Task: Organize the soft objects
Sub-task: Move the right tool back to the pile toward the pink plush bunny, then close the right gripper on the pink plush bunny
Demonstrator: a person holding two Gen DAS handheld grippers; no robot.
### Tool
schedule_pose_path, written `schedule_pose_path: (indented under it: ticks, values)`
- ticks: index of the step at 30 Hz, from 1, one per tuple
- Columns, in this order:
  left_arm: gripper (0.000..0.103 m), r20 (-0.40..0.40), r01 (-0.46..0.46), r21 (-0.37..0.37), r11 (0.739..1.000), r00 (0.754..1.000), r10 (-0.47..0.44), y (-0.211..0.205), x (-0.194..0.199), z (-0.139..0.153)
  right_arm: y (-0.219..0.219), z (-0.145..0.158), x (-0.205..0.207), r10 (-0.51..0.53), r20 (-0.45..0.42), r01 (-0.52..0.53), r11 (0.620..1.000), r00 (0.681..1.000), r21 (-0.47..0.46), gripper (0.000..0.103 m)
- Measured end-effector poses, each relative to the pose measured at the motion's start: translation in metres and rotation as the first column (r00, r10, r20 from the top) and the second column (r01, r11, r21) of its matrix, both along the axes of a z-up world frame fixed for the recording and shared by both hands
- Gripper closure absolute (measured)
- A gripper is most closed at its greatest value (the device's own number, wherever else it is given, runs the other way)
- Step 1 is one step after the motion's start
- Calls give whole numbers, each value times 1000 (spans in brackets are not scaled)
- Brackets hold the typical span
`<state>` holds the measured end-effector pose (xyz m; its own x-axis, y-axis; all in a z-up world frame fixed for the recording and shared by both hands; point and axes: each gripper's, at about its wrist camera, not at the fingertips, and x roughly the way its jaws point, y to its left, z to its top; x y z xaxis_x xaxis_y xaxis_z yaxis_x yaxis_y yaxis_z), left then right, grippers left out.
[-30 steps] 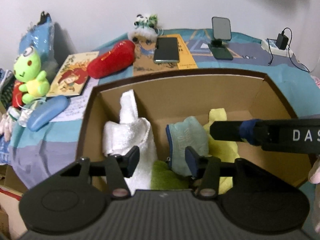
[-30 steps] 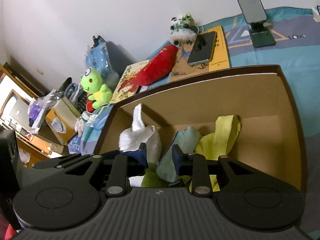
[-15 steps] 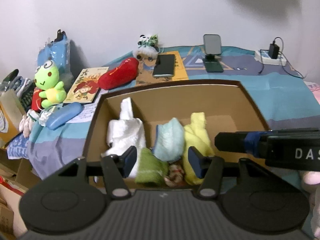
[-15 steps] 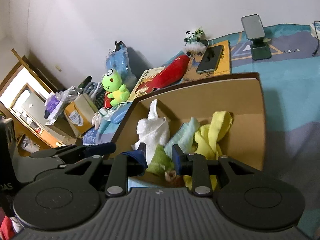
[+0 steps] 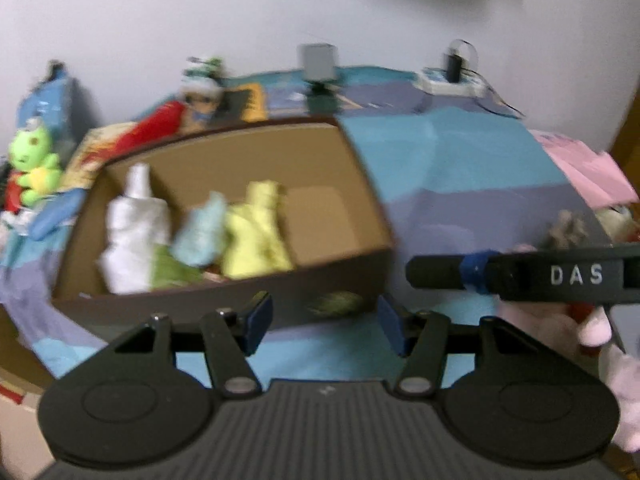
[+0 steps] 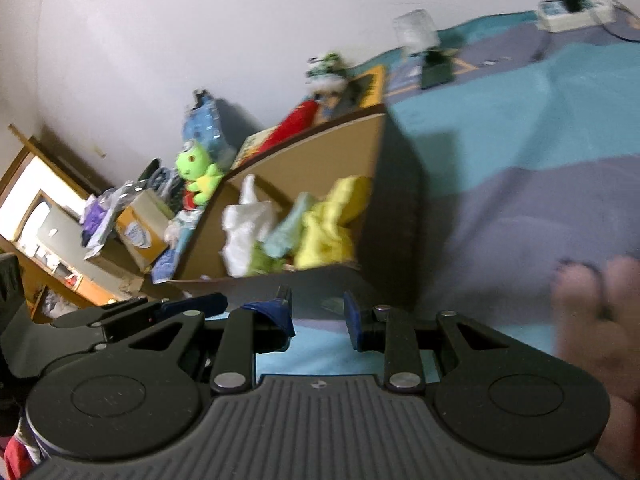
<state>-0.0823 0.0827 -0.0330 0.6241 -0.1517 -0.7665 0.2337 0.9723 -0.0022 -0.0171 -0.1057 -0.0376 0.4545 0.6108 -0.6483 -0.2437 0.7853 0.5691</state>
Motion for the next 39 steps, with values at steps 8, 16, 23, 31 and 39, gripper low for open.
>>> schedule_pose_path:
  ticks: [8, 16, 23, 31, 39]
  values:
    - [39, -112, 211, -167, 963, 966, -232, -70, -17, -34, -88, -11, -32, -164, -30, 161, 984, 986, -76, 92]
    - [37, -176, 306, -303, 903, 913, -368, -122, -15, -61, -146, -33, -56, -291, -120, 282, 955, 949, -87, 91]
    - [36, -211, 311, -306, 899, 899, -383, -150, -3, -82, -148, -57, -55, -296, -184, 288, 955, 937, -71, 91]
    - [35, -272, 285, -304, 909, 888, -370, -160, 9, -110, -157, -71, -48, -308, -249, 317, 948, 918, -2, 84]
    - [48, -235, 288, -348, 892, 895, -380, -143, 8, -110, -145, -70, -44, -287, -282, 299, 954, 915, -4, 83]
